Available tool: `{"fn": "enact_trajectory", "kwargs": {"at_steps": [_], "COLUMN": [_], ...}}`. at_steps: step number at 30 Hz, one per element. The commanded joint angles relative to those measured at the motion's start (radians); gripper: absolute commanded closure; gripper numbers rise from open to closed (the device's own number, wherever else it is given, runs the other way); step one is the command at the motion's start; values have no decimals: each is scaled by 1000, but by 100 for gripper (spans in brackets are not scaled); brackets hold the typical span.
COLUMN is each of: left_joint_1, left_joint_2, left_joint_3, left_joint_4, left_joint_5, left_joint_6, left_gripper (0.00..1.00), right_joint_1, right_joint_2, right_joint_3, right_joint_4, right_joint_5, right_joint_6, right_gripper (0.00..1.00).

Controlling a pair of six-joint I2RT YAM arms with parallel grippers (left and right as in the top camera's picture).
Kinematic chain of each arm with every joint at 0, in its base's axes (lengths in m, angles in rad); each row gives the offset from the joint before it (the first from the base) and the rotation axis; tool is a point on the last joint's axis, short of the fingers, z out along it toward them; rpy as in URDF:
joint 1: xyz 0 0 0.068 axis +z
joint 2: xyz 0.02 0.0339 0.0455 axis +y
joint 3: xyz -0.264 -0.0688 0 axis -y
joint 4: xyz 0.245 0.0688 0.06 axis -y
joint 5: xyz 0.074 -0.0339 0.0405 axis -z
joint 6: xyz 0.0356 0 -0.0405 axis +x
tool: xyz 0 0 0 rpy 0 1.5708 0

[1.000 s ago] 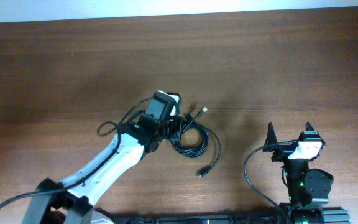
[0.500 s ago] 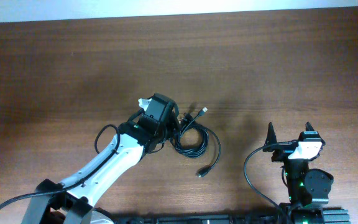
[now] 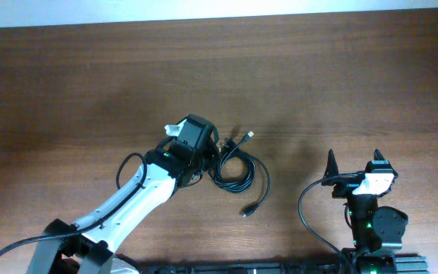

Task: Untangle cables
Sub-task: 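Lower the left gripper onto the cable bundle and close on it, then lift the gripped cable bundle up with the left gripper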

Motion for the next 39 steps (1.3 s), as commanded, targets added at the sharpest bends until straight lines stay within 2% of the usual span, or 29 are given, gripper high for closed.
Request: {"fn": "enact_trajectory", "kwargs": {"at_steps": [1, 4, 8, 10, 12, 14, 16, 17, 18, 19, 21, 22, 24, 25, 26, 28, 29, 30, 33, 36, 37, 38, 39], "left_joint_1": [-3, -3, -3, -3, -3, -5, -8, -8, -8, -8, -8, -10, -10, -10, -10, -10, -10, -10, -18, -36, -45, -49, -53], "left_joint_2": [-8, -8, -8, -8, -8, -8, -8, -8, -8, -8, -8, -8, -8, -5, 0, 12, 26, 39, 97, 150, 172, 186, 200], "left_joint_3": [9, 9, 9, 9, 9, 9, 9, 9, 9, 9, 9, 9, 9, 9, 9, 9, 9, 9, 9, 9, 9, 9, 9], "left_joint_4": [-12, -47, -119, -135, -150, -155, -140, -121, -87, -39, 82, 122, 133, 129, 129, 129, 129, 128, 122, 122, 123, 122, 122], "left_joint_5": [-14, -14, -14, -14, -11, -5, -8, -15, -30, -53, -62, -40, -10, -10, -10, -10, -10, -5, 101, 154, 155, 151, 150], "left_joint_6": [-51, -58, -243, -294, -412, -579, -648, -598, -463, -259, 266, 500, 789, 895, 949, 1003, 1021, 1035, 1175, 1246, 1264, 1265, 1265], "left_gripper": [100, 100, 100, 100, 100, 100, 100, 100, 87, 72, 30, 18, 6, 0, 1, 16, 28, 28, 11, 12, 16, 25, 37], "right_joint_1": [-6, -6, -6, -6, -6, -6, -6, -6, -6, -6, -6, -6, -6, -6, -6, -6, -6, -6, -6, -6, -6, -6, -6], "right_joint_2": [-8, -8, -8, -8, -8, -8, -8, -8, -8, -8, -8, -8, -8, -8, -8, -8, -8, -8, -8, -8, -8, -8, -8], "right_joint_3": [-5, -5, -5, -5, -5, -5, -5, -5, -5, -5, -5, -5, -5, -5, -5, -5, -5, -5, -5, -5, -5, -5, -5], "right_joint_4": [-7, -7, -7, -7, -7, -7, -7, -7, -7, -7, -7, -7, -7, -7, -7, -7, -7, -7, -7, -7, -7, -7, -7], "right_joint_5": [16, 16, 16, 16, 16, 16, 16, 16, 16, 16, 16, 16, 16, 16, 16, 16, 16, 16, 16, 16, 16, 16, 16], "right_joint_6": [8, 8, 8, 8, 8, 8, 8, 8, 8, 8, 8, 8, 8, 8, 8, 8, 8, 8, 8, 8, 8, 8, 8], "right_gripper": [1, 1, 1, 1, 1, 1, 1, 1, 1, 1, 1, 1, 1, 1, 1, 1, 1, 1, 1, 1, 1, 1, 1]}}
